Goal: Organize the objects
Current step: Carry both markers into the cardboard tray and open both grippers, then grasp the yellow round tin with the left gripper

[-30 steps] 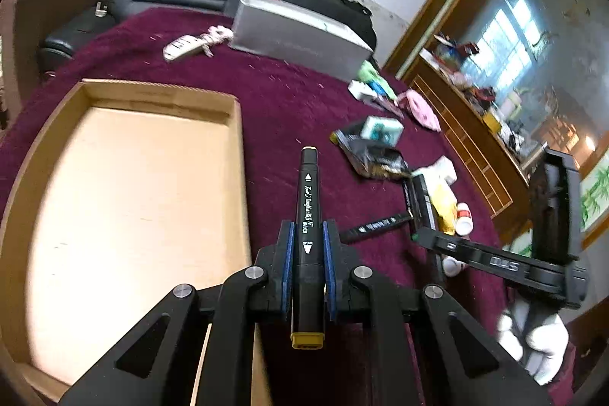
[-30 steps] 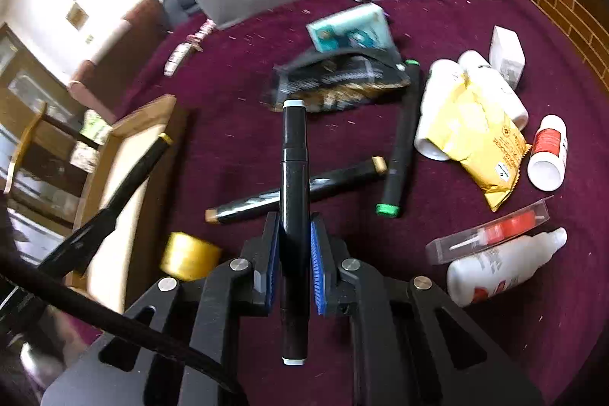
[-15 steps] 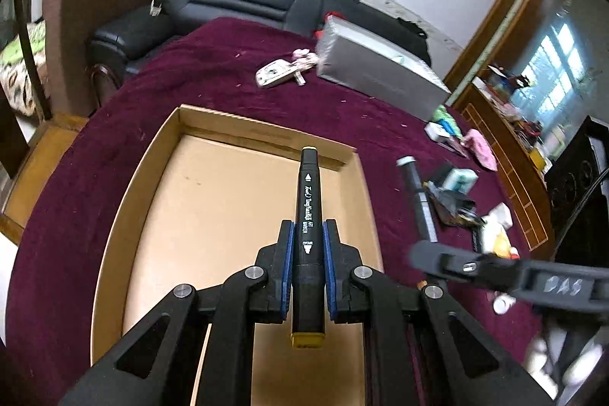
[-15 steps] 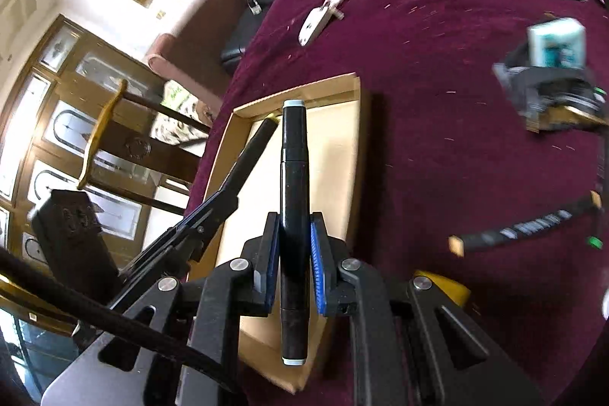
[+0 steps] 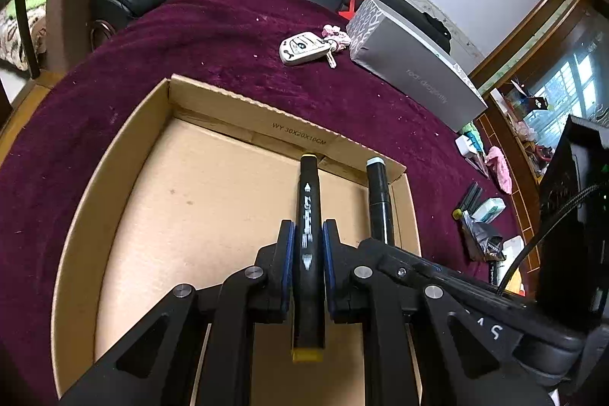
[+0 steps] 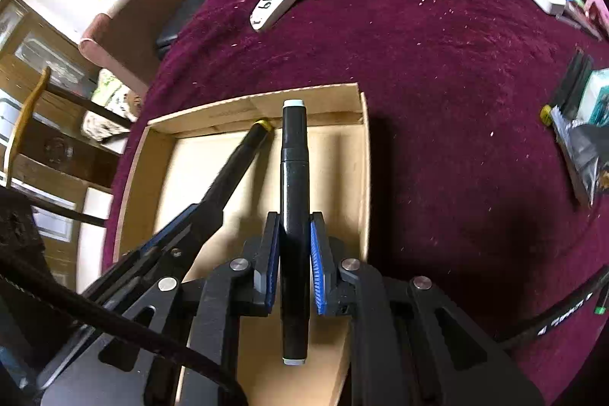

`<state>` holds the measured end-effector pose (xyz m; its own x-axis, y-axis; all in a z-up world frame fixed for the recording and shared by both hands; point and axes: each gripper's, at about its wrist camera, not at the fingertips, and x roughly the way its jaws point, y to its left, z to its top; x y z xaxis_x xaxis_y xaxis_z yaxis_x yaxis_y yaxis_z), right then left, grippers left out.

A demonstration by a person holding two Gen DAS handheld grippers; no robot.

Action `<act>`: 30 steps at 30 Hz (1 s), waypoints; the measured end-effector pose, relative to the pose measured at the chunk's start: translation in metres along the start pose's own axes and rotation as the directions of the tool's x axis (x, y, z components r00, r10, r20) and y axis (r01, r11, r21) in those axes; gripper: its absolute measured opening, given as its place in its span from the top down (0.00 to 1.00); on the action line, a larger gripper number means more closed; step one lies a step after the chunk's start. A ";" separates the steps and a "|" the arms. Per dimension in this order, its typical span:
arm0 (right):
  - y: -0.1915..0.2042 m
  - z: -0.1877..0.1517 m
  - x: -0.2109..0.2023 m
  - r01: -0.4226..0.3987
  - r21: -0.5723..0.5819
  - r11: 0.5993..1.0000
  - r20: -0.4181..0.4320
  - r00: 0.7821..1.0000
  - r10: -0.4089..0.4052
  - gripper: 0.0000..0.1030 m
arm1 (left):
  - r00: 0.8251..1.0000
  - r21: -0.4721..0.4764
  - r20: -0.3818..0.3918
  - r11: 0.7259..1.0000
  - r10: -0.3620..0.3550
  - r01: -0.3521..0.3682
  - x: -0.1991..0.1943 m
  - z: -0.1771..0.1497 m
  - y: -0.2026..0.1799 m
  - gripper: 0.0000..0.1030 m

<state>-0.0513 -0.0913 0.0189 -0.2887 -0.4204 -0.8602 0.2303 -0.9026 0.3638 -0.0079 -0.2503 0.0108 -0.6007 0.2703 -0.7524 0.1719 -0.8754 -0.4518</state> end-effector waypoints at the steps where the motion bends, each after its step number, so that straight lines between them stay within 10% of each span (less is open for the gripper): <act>1: 0.000 -0.001 -0.002 0.007 -0.002 1.000 0.006 1.000 -0.007 0.87 | 1.000 -0.005 -0.004 1.000 -0.004 0.004 0.002 -0.001 0.001 0.89; 12: -0.017 -0.010 -0.051 -0.036 0.021 0.999 0.147 0.989 0.033 0.80 | 0.999 -0.026 0.038 0.999 -0.034 0.035 -0.036 -0.014 0.002 0.87; 19: -0.057 -0.052 -0.117 -0.081 0.078 0.994 0.261 0.964 0.058 0.69 | 0.980 0.064 0.195 0.998 -0.031 0.019 -0.063 -0.039 -0.034 0.52; 25: -0.095 -0.090 -0.175 -0.066 0.084 0.994 0.334 0.942 0.034 0.67 | 0.992 0.015 0.122 0.999 -0.044 0.042 -0.056 -0.059 -0.041 0.53; 30: -0.132 -0.121 -0.219 0.000 0.106 0.994 0.432 0.901 -0.046 0.47 | 0.987 0.029 0.131 0.996 -0.089 0.086 -0.081 -0.077 -0.067 0.52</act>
<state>0.0938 0.1311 0.1167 -0.6718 -0.3771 -0.6376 0.1303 -0.9075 0.3994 0.0892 -0.1825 0.0657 -0.7110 0.2919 -0.6398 0.0970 -0.8604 -0.5004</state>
